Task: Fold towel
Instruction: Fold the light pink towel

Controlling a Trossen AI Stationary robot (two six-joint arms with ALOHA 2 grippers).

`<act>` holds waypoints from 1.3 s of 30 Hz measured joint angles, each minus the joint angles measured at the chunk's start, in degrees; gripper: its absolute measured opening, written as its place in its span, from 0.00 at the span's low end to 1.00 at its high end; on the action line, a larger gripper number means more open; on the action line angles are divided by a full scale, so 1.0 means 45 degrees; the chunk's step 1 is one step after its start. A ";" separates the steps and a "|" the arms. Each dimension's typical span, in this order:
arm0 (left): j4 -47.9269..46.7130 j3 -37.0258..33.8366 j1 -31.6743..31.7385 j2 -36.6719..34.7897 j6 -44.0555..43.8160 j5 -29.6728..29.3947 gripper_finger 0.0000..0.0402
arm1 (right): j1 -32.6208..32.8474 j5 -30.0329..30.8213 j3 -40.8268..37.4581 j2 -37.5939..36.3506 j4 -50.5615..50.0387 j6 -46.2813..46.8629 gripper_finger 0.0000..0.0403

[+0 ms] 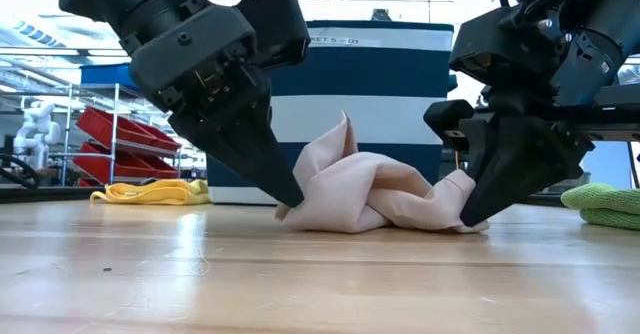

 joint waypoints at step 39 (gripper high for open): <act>0.0448 0.0000 -0.0825 -0.4310 0.1795 0.0690 0.00 | 0.0419 -0.1031 0.0005 -0.5625 -0.1235 -0.0679 0.00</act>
